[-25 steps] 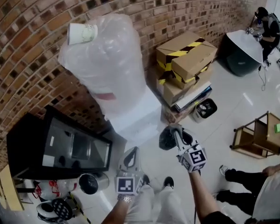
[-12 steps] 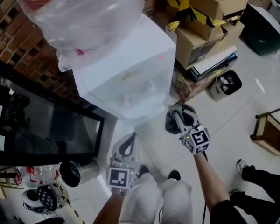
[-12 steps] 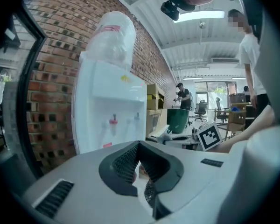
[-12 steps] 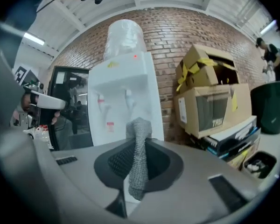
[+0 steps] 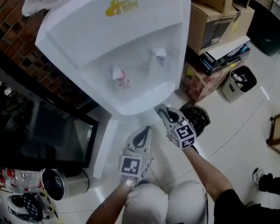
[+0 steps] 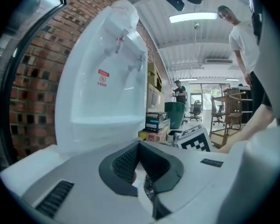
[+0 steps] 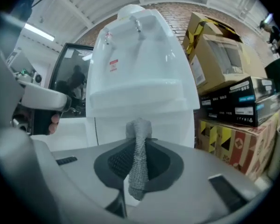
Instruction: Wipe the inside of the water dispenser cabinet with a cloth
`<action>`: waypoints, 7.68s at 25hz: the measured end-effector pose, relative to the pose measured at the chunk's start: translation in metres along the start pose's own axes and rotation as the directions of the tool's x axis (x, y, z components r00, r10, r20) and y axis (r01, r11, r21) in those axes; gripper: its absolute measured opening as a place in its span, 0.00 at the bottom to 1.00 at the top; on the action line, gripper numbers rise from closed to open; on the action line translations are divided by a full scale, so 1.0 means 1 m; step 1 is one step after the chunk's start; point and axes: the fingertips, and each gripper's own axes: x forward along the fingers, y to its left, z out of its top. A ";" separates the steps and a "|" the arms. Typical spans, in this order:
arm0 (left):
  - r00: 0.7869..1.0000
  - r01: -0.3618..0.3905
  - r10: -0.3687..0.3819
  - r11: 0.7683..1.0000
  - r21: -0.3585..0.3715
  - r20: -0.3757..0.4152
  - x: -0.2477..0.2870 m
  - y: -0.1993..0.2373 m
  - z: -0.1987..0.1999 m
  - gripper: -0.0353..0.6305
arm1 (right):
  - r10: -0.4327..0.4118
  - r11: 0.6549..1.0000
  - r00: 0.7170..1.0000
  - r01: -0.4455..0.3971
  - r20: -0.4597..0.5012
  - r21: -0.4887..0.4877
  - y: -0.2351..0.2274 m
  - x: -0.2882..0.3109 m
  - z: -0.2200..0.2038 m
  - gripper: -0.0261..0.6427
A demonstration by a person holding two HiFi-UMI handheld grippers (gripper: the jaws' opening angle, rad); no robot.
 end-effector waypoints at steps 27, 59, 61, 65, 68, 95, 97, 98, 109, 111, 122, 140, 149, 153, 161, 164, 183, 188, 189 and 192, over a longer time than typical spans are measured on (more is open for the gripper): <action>1.000 -0.014 0.015 0.999 0.038 -0.017 0.010 0.016 -0.041 0.06 | 0.215 0.976 0.973 -0.213 0.084 -0.038 0.023 0.168 -0.033 0.09; 1.000 -0.004 0.003 0.999 0.036 0.028 0.008 0.015 -0.033 0.06 | 0.285 0.951 0.957 -0.290 -0.059 -0.108 0.062 0.177 -0.099 0.09; 1.000 -0.002 0.001 1.000 0.030 0.015 0.008 0.014 -0.033 0.06 | 0.280 0.949 0.954 -0.292 -0.104 -0.119 0.059 0.176 -0.120 0.09; 1.000 0.008 -0.008 0.999 0.033 0.018 0.010 0.009 -0.033 0.06 | 0.261 0.948 0.945 -0.290 -0.198 -0.131 0.052 0.168 -0.160 0.09; 1.000 0.018 -0.019 0.999 0.030 0.021 0.010 0.003 -0.034 0.06 | 0.229 0.958 0.948 -0.260 -0.221 -0.124 0.043 0.159 -0.170 0.09; 0.999 0.043 -0.044 0.998 0.036 0.030 0.010 -0.001 -0.031 0.06 | -0.296 0.912 0.889 0.371 -0.349 0.173 -0.086 0.122 -0.182 0.09; 0.998 0.049 -0.049 0.998 0.028 0.025 0.011 -0.002 -0.032 0.06 | -0.288 0.933 0.900 0.341 -0.326 0.117 -0.079 0.123 -0.174 0.09; 0.998 0.053 -0.054 0.998 0.025 0.022 0.012 -0.003 -0.032 0.06 | -0.292 0.939 0.907 0.331 -0.302 0.087 -0.076 0.124 -0.167 0.09; 0.998 0.047 -0.049 0.998 0.042 0.034 0.009 0.001 -0.029 0.06 | -0.339 0.930 0.927 0.356 -0.164 0.091 -0.086 0.132 -0.112 0.09; 0.998 0.047 -0.048 0.998 0.040 0.032 0.008 0.002 -0.029 0.06 | -0.338 0.926 0.915 0.365 -0.220 0.094 -0.088 0.132 -0.131 0.09; 0.998 0.059 -0.060 0.998 0.035 0.030 0.008 0.000 -0.029 0.06 | -0.199 0.980 0.931 0.194 -0.307 -0.046 -0.053 0.142 -0.168 0.09; 0.996 0.092 -0.092 0.995 0.030 -0.005 -0.008 0.009 -0.037 0.06 | -0.029 0.573 0.847 -0.420 -0.530 -0.703 0.003 0.223 -0.198 0.08; 0.995 0.100 -0.100 0.995 0.017 0.029 0.001 0.004 -0.032 0.06 | 0.015 0.525 0.800 -0.517 -0.599 -0.677 0.014 0.174 -0.237 0.09; 0.995 0.095 -0.096 0.995 0.014 0.028 0.001 0.004 -0.033 0.06 | 0.059 0.491 0.811 -0.531 -0.583 -0.690 0.033 0.158 -0.226 0.09; 0.998 0.063 -0.063 0.998 0.018 0.028 -0.002 0.013 -0.034 0.06 | 0.071 0.638 0.868 -0.418 -0.491 -0.647 0.023 0.194 -0.189 0.09; 0.998 0.053 -0.053 0.998 0.014 0.017 -0.003 0.016 -0.036 0.06 | 0.041 0.681 0.871 -0.382 -0.489 -0.624 0.011 0.205 -0.190 0.09; 0.999 0.004 -0.004 1.000 0.010 0.031 -0.005 0.022 -0.029 0.06 | 0.121 0.589 0.759 -0.574 -0.640 -0.569 0.035 0.137 -0.224 0.09; 0.999 -0.004 0.003 1.000 0.018 0.037 -0.005 0.022 -0.028 0.06 | 0.183 0.712 0.809 -0.501 -0.558 -0.492 0.030 0.139 -0.219 0.09; 0.999 -0.003 0.002 1.000 0.018 0.035 -0.005 0.022 -0.029 0.06 | 0.204 0.756 0.828 -0.472 -0.522 -0.453 0.029 0.141 -0.213 0.09; 0.999 0.001 -0.003 1.000 0.030 0.055 -0.001 0.022 -0.028 0.06 | 0.243 0.882 0.895 -0.365 -0.375 -0.298 0.022 0.144 -0.181 0.09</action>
